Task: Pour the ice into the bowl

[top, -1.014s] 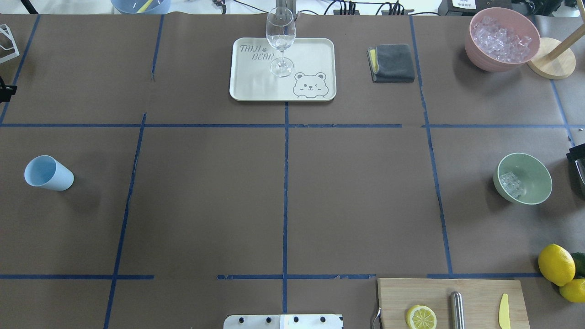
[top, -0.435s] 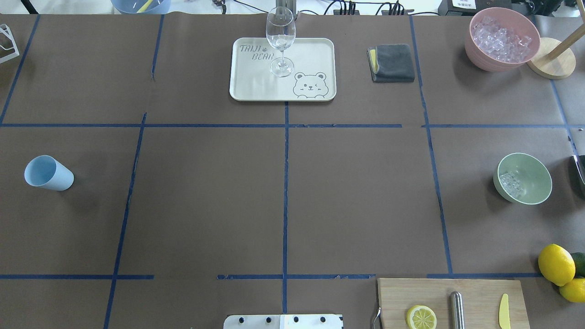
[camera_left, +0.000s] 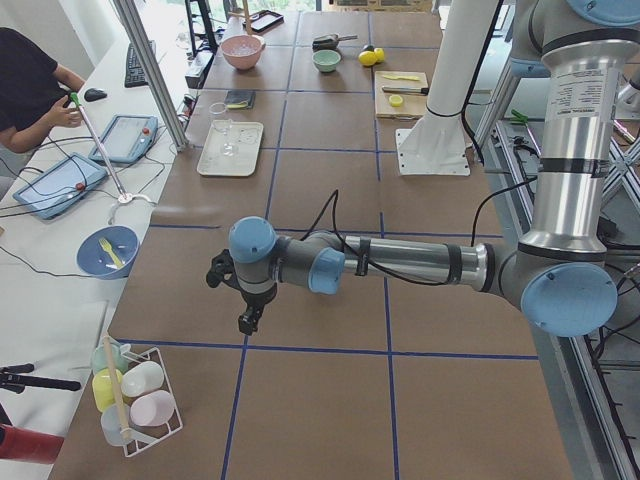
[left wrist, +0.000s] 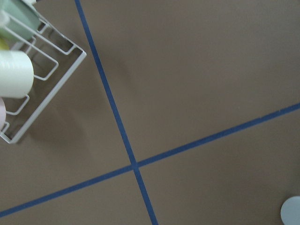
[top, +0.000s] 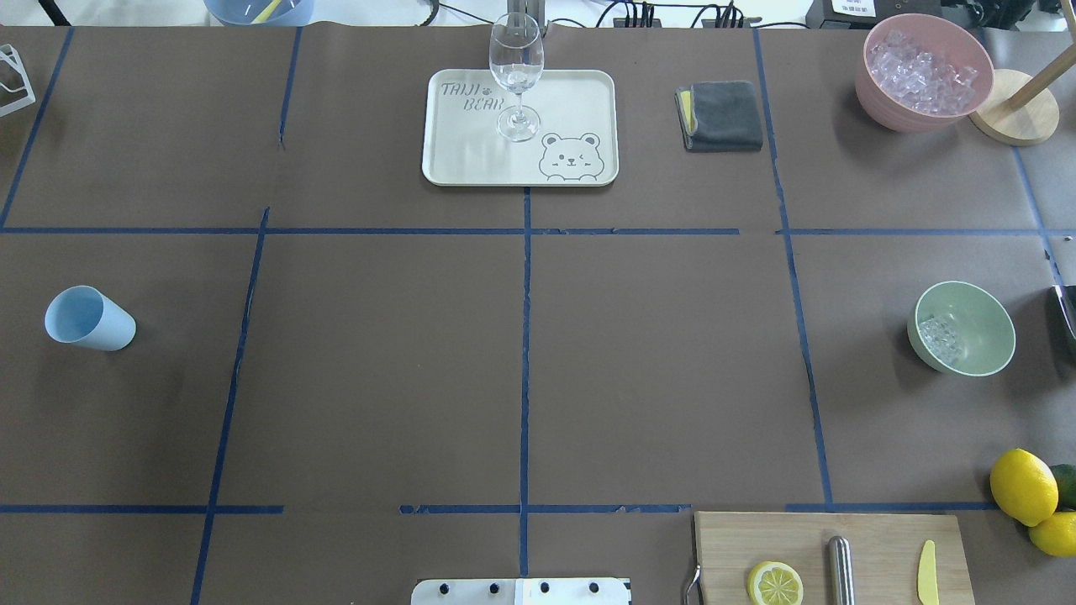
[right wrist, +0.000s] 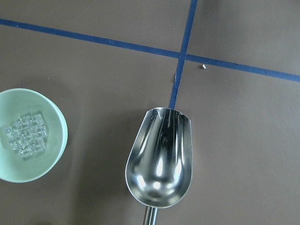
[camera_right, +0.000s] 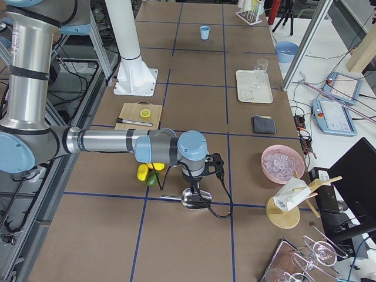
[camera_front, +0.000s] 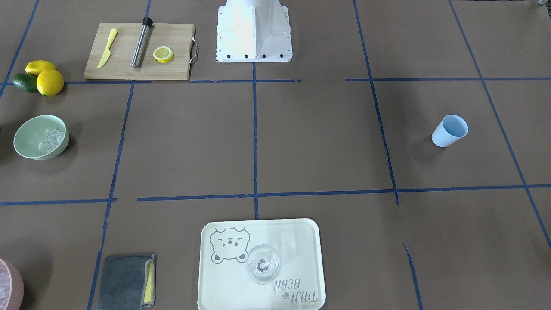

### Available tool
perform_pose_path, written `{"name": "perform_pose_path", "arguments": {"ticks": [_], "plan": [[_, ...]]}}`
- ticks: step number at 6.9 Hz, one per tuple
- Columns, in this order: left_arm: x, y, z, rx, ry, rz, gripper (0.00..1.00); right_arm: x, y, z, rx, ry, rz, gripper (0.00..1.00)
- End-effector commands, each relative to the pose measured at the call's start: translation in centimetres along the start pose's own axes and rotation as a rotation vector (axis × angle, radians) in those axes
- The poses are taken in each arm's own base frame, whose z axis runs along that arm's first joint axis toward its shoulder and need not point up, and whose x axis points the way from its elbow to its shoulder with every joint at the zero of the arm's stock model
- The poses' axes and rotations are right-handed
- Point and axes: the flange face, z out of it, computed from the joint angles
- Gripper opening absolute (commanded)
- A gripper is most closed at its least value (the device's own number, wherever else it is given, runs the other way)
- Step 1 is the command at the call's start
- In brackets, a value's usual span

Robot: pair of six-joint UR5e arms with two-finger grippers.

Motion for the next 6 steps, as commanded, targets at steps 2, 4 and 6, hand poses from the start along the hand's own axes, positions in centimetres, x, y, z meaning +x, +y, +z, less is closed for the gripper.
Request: {"name": "perform_pose_path", "arguments": {"ticks": [2, 4, 6], "plan": [[-0.6, 1.0, 0.2, -0.008, 0.013, -0.022, 1.0, 1.2, 0.2, 0.4, -0.015, 0.046, 0.013, 1.0], [-2.7, 1.7, -2.8, 0.045, -0.009, -0.077, 1.0, 1.8, 0.4, 1.0, -0.025, 0.038, 0.038, 1.0], [-1.5, 1.4, -6.0, 0.058, -0.017, -0.144, 1.0, 2.4, 1.0, 0.4, -0.01, 0.033, 0.074, 1.0]]}}
